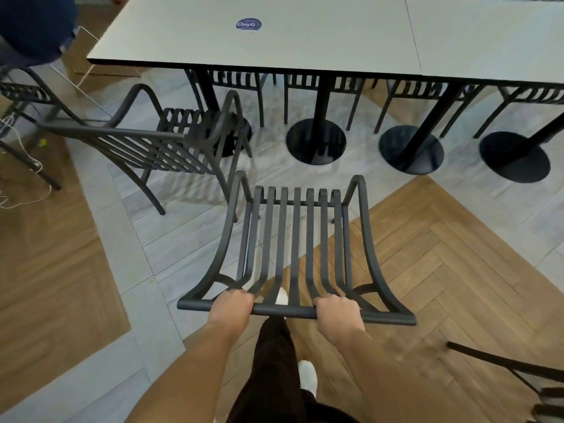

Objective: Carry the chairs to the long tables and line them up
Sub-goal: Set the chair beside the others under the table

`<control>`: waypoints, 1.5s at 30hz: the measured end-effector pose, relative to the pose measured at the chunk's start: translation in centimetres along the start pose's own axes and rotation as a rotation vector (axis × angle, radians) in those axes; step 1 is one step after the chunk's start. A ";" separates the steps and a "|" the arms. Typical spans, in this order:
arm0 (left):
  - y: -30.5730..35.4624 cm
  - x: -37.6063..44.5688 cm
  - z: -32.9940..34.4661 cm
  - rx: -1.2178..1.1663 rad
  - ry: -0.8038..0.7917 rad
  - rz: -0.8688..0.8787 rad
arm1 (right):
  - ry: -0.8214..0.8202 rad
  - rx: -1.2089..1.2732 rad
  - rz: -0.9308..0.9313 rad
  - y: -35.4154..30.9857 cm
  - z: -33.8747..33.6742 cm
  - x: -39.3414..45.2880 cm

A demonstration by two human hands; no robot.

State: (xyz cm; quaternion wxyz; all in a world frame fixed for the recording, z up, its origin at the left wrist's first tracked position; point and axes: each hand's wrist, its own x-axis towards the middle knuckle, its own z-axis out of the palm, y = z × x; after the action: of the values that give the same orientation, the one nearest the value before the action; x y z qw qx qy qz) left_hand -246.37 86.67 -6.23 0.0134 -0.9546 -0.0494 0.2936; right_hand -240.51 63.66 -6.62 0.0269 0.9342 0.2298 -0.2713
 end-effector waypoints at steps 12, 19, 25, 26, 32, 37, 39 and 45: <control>-2.8 12.4 -8.0 0.047 -0.017 0.075 | -0.021 0.021 0.080 2.4 -6.7 11.5; -3.7 19.1 -12.6 0.080 -0.008 0.123 | -0.018 0.032 0.095 4.5 -11.0 17.9; -3.9 24.2 -16.6 0.061 -0.001 0.132 | -0.021 0.063 0.119 6.2 -14.2 22.6; -3.9 25.0 -17.2 0.058 -0.002 0.129 | -0.017 0.067 0.125 6.6 -14.7 23.5; -4.0 30.4 -20.8 0.022 0.003 0.115 | -0.001 0.057 0.109 9.0 -18.1 28.7; -3.8 35.1 -23.5 0.029 -0.005 0.098 | 0.006 0.053 0.097 11.3 -20.3 33.1; -3.5 36.7 -24.4 0.042 -0.003 0.094 | 0.013 0.039 0.097 12.2 -21.2 34.8; -3.1 40.8 -26.8 0.059 0.012 0.089 | 0.021 0.048 0.090 14.5 -23.2 39.0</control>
State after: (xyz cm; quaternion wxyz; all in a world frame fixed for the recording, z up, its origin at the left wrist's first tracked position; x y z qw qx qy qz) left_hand -198.05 94.04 -6.70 0.0286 -0.9567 0.0017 0.2897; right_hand -193.47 70.95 -8.17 0.0143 0.9468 0.1810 -0.2657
